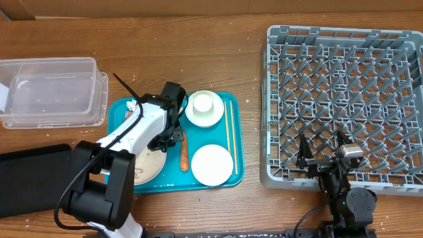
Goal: Sort waste into correct bins and load items into the dishwasher
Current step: 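Grasp the white plate's rim with the left gripper and lift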
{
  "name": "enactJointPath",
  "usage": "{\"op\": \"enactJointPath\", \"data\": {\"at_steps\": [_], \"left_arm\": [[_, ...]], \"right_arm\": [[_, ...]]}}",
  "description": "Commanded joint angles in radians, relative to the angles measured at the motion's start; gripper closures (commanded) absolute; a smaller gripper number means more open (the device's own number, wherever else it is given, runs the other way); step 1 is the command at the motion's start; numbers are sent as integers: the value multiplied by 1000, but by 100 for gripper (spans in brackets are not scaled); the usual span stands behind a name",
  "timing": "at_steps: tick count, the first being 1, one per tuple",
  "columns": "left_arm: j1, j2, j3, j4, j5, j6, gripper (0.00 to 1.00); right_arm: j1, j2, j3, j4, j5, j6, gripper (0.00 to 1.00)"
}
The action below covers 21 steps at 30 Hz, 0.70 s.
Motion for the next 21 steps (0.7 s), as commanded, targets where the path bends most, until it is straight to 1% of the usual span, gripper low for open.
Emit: {"op": "enactJointPath", "data": {"at_steps": [1, 8, 14, 21], "left_arm": [[-7, 13, 19, -29, -17, 16, 96], [-7, 12, 53, -111, -18, 16, 96], [-7, 12, 166, -194, -18, 15, 96], [-7, 12, 233, -254, -17, 11, 96]], "right_arm": [[4, -8, -10, 5, 10, 4, 0], [4, -8, -10, 5, 10, 4, 0], [4, -8, -10, 5, 10, 4, 0], [4, -8, -10, 5, 10, 4, 0]]}}
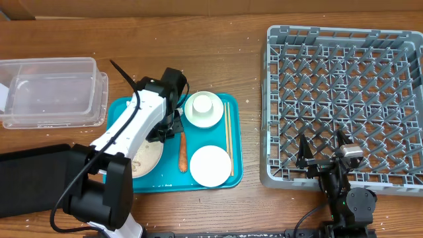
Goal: Sort waste into correct bins and load items into the dishwasher
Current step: 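Grasp the white plate's rim with the left gripper and lift, then tilt the plate over the black tray to dump the rice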
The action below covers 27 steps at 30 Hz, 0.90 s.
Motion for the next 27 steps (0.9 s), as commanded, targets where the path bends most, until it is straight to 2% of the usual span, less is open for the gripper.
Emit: {"op": "enactJointPath", "data": {"at_steps": [1, 15, 22, 27], "left_arm": [[-1, 12, 35, -23, -14, 9, 96], [0, 12, 53, -137, -19, -4, 96], [0, 11, 122, -263, -136, -52, 96], [4, 10, 203, -343, -145, -52, 96]], "right_arm": [[4, -8, -10, 4, 10, 3, 0], [4, -8, -10, 5, 10, 3, 0], [4, -8, -10, 4, 10, 3, 0], [4, -8, -10, 5, 10, 3, 0]]}}
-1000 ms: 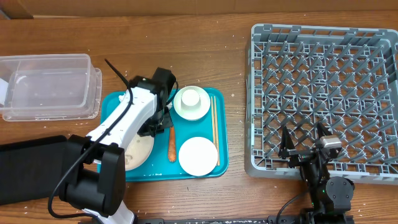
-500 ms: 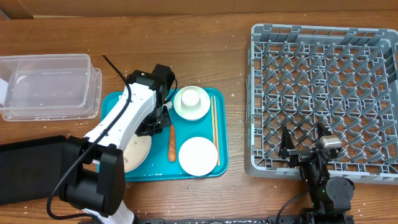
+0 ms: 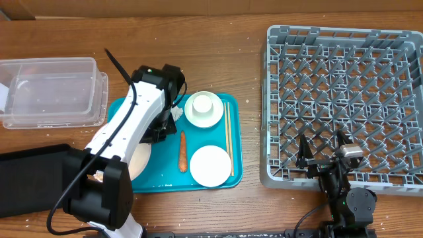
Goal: Sort waste into correct bins and load items into the dishwasher
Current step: 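Tilt the plate over the black tray to dump the rice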
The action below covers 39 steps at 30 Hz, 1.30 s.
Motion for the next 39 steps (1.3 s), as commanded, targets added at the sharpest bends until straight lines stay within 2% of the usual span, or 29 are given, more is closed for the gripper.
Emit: {"op": "enactJointPath", "data": {"at_steps": [1, 8, 18, 34, 39], "left_arm": [[7, 9, 67, -34, -53, -22, 96], [94, 5, 143, -77, -49, -20, 96], [353, -6, 172, -71, -15, 18, 96], [703, -6, 171, 151, 163, 205, 96], [783, -6, 170, 209, 169, 236, 96]], "right_arm": [[4, -8, -10, 5, 10, 3, 0], [4, -8, -10, 5, 10, 4, 0], [4, -8, -10, 5, 10, 3, 0], [4, -8, -10, 5, 10, 3, 0], [4, -8, -10, 5, 10, 3, 0]]}}
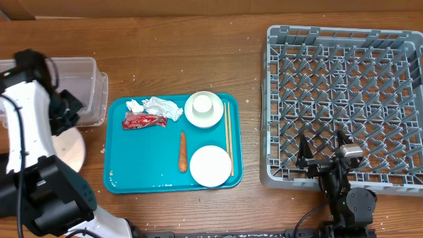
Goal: Sort waste into correct bins and load items into the dishwasher
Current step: 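Tilt the plate over the black tray to dump the rice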
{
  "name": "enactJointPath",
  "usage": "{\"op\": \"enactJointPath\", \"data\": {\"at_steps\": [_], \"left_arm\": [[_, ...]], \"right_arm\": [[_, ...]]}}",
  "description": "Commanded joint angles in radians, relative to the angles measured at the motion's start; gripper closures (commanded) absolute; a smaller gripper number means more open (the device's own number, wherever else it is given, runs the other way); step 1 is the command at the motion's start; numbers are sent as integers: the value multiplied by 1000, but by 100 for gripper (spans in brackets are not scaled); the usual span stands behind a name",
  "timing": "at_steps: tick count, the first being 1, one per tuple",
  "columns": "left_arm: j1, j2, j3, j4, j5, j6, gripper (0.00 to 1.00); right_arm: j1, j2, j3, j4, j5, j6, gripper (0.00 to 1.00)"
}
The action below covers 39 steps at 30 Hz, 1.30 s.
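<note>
My left gripper is at the far left, beside the clear container, shut on the rim of a beige dirty plate that hangs left of the teal tray. On the tray lie a crumpled white tissue, a red wrapper, a carrot, chopsticks, a white cup on a saucer and a white bowl. My right gripper rests open at the front edge of the grey dish rack.
A clear plastic container stands at the back left, partly covered by my left arm. The arm's black base fills the front left corner. Bare wooden table separates tray and rack.
My left arm has moved from over the tray to the far left by the clear container. The beige plate has left the tray with it. Tissue and red wrapper now show on the tray.
My left gripper was low over the tray's left half, at the beige plate beside the carrot. At the two later moments it sat further back and left, the plate showing less under the arm. Now the plate hangs off the tray. The right arm stayed still.
</note>
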Motion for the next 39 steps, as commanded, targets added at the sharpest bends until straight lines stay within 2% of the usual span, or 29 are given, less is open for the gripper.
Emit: {"op": "enactJointPath", "data": {"at_steps": [1, 7, 13, 18, 25, 31, 39], "left_arm": [[48, -6, 20, 28, 25, 55, 96], [105, -5, 14, 85, 134, 99, 96], [186, -5, 14, 77, 174, 113, 96], [279, -5, 14, 89, 317, 156, 96], [378, -5, 14, 105, 440, 208, 96], [484, -5, 15, 104, 652, 222, 96], [616, -5, 15, 103, 843, 222, 96]], "right_arm": [[4, -8, -10, 5, 9, 3, 0], [4, -8, -10, 5, 9, 3, 0], [4, -8, -10, 5, 9, 3, 0], [4, -8, -10, 5, 9, 3, 0], [4, -8, -10, 5, 9, 3, 0], [4, -8, -10, 5, 9, 3, 0], [4, -8, -10, 5, 9, 3, 0]]}}
